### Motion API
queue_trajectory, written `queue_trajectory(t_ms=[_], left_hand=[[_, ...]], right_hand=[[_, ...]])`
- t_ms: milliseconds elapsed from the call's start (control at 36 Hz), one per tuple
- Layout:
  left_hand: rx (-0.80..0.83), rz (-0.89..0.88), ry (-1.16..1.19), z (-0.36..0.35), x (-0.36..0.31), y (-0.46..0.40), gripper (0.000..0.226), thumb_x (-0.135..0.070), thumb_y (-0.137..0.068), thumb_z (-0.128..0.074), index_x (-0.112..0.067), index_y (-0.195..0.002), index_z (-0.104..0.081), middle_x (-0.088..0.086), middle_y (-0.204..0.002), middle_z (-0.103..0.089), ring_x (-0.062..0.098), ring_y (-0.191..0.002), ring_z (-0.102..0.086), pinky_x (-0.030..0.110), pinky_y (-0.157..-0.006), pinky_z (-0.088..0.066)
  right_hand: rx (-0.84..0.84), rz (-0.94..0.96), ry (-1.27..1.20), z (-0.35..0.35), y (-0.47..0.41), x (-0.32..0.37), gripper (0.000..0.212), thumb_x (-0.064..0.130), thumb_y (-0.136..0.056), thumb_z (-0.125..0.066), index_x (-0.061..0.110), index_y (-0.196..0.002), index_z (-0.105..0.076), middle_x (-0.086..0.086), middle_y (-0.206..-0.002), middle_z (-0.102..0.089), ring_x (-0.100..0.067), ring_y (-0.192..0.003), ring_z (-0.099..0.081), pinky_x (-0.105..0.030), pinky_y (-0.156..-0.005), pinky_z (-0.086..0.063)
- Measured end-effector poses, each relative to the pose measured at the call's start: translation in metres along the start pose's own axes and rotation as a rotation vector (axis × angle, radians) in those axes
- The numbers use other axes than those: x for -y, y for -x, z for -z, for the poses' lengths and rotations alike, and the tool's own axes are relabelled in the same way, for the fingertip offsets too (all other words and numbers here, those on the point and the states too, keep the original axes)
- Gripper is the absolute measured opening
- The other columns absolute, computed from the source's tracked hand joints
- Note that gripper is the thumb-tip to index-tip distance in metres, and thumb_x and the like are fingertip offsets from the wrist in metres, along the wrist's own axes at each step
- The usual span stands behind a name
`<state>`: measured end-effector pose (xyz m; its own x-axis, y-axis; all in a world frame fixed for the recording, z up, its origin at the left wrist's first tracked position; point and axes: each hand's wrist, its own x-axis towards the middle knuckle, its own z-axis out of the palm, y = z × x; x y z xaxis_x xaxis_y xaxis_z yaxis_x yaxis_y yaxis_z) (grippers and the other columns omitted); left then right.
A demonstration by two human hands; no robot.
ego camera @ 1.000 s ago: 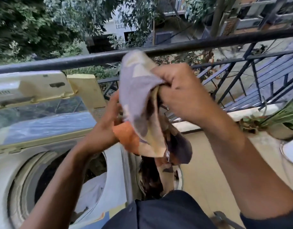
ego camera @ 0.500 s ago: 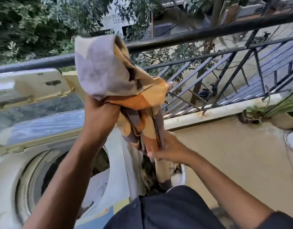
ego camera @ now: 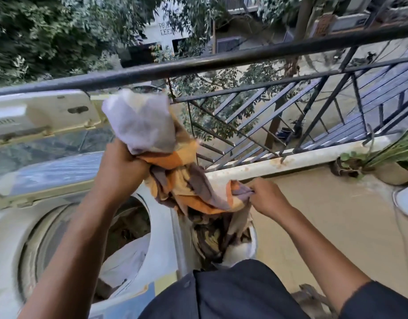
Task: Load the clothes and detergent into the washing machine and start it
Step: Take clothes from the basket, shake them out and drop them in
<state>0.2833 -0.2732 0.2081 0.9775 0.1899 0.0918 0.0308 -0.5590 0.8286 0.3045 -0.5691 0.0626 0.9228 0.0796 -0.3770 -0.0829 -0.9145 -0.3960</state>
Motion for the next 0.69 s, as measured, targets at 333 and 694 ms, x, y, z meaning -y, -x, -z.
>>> queue_trajectory(t_ms=[333,694], left_hand=[[0.607,-0.132,0.024,-0.038,0.01,0.024,0.051,-0.012,-0.072,-0.096,-0.04,-0.105,-0.07,-0.029,-0.097,-0.076,-0.01,-0.089,-0.07,0.014,-0.076,-0.057],[-0.124,0.079,0.654,-0.02,-0.011,-0.009,0.023,-0.011,-0.084,-0.082,-0.024,-0.096,-0.068,-0.022,-0.076,-0.076,-0.005,-0.071,-0.067,0.021,-0.067,-0.055]], right_hand=[[-0.404,0.368,-0.509,0.084,0.062,0.088,0.021,0.018,-0.076,-0.065,0.022,-0.091,-0.08,0.008,-0.078,-0.076,-0.015,-0.074,-0.072,-0.038,-0.064,-0.058],[-0.234,0.381,-0.477,0.074,0.052,0.073,0.03,0.051,-0.078,-0.069,0.03,-0.097,-0.059,0.007,-0.082,-0.067,-0.015,-0.079,-0.065,-0.04,-0.07,-0.051]])
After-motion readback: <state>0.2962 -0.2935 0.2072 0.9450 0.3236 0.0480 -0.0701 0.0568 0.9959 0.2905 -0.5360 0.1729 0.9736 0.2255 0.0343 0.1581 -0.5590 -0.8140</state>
